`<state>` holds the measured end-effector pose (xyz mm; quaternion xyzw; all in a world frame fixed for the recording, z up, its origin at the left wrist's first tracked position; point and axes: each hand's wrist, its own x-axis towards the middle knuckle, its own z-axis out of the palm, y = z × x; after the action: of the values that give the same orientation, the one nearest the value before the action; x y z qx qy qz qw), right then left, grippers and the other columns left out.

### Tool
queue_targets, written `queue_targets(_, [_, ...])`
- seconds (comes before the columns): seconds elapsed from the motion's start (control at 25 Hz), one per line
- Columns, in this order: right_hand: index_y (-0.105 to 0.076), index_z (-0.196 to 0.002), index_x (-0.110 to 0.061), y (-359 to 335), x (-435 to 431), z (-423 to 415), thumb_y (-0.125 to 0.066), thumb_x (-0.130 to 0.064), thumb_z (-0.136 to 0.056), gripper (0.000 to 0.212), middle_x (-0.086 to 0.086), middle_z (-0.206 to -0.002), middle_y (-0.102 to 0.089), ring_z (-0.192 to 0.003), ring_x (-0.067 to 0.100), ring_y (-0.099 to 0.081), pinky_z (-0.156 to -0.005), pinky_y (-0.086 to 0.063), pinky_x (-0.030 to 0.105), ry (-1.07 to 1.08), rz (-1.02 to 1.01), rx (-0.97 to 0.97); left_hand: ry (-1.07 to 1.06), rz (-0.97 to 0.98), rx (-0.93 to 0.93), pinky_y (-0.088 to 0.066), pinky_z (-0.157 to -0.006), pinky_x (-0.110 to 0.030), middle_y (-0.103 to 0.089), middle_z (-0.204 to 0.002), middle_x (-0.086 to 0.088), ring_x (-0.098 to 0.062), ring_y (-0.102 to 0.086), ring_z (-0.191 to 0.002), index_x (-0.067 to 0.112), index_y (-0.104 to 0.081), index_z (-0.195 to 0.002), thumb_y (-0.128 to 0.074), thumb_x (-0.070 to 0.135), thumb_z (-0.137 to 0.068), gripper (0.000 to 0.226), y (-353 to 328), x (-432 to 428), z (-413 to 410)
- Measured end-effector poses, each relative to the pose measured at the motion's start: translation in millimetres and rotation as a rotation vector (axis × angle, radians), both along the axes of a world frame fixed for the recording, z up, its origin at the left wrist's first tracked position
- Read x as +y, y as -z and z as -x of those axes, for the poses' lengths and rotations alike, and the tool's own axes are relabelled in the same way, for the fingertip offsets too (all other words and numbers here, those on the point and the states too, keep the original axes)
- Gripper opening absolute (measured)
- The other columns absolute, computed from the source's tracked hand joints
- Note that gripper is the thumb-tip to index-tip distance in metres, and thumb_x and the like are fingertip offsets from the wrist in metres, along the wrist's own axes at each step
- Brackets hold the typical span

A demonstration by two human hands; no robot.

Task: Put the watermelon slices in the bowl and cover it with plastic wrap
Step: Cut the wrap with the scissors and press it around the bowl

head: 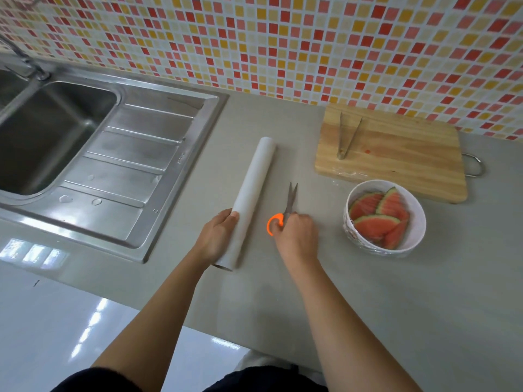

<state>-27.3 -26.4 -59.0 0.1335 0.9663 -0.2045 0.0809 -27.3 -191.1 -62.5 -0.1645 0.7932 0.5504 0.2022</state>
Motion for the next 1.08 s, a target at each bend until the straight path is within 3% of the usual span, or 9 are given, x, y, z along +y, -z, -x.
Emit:
queue_targets(0.12, [-0.066,-0.099,-0.005,-1,0,2,-0.045,-0.029,-0.090,0.033,0.018,-0.101,-0.065,-0.097,0.033,-0.060,-0.072,-0.045,0.034,0.001,-0.020,-0.049,0.006,0.089,0.021,-0.044,-0.070,-0.028,-0.061,-0.100,0.005,-0.015,-0.059,-0.090,0.027,-0.054,-0.108,-0.044,0.044,-0.095,0.024,2,-2,0])
queue_targets(0.32, [-0.065,-0.102,-0.007,-1,0,2,-0.044,-0.032,-0.090,0.035,0.016,-0.104,-0.062,-0.098,0.033,-0.058,-0.076,-0.043,0.032,-0.063,-0.098,-0.088,0.103,0.313,0.149,-0.037,-0.080,-0.028,-0.063,-0.103,-0.005,-0.020,-0.054,-0.101,0.017,-0.061,-0.117,-0.042,0.037,-0.098,0.034,2,-7,-3])
queue_targets(0.44, [-0.061,-0.105,-0.006,-1,3,0,-0.048,-0.032,-0.089,0.033,0.015,-0.108,-0.058,-0.102,0.033,-0.056,-0.076,-0.044,0.034,-0.033,-0.011,-0.079,0.102,0.388,0.184,-0.035,-0.075,-0.025,-0.066,-0.098,-0.005,-0.019,-0.055,-0.091,0.018,-0.059,-0.120,-0.044,0.036,-0.098,0.032,2,-11,-5])
queue_targets(0.56, [-0.057,-0.109,-0.008,2,6,-4,-0.049,-0.029,-0.088,0.031,0.014,-0.110,-0.054,-0.106,0.033,-0.049,-0.084,-0.039,0.036,-0.044,0.029,0.005,0.037,0.343,0.139,-0.036,-0.075,-0.025,-0.065,-0.099,-0.002,-0.019,-0.055,-0.092,0.023,-0.061,-0.115,-0.043,0.034,-0.098,0.027,2,-19,-4])
queue_targets(0.76, [-0.061,-0.103,-0.008,9,10,-7,-0.051,-0.024,-0.088,0.024,0.015,-0.104,-0.054,-0.103,0.033,-0.051,-0.080,-0.040,0.036,-0.052,0.089,0.055,0.032,0.315,0.167,-0.037,-0.076,-0.025,-0.059,-0.089,0.006,-0.015,-0.053,-0.085,0.023,-0.063,-0.113,-0.048,0.033,-0.097,0.025,3,-16,-5])
queue_targets(1.08, [-0.060,-0.112,-0.009,12,12,-11,-0.049,-0.024,-0.088,0.030,0.015,-0.105,-0.056,-0.103,0.032,-0.051,-0.082,-0.038,0.036,-0.074,0.100,0.121,0.015,0.293,0.144,-0.040,-0.084,-0.027,-0.059,-0.097,0.000,-0.019,-0.054,-0.093,0.023,-0.059,-0.122,-0.047,0.037,-0.096,0.031,3,-17,-8])
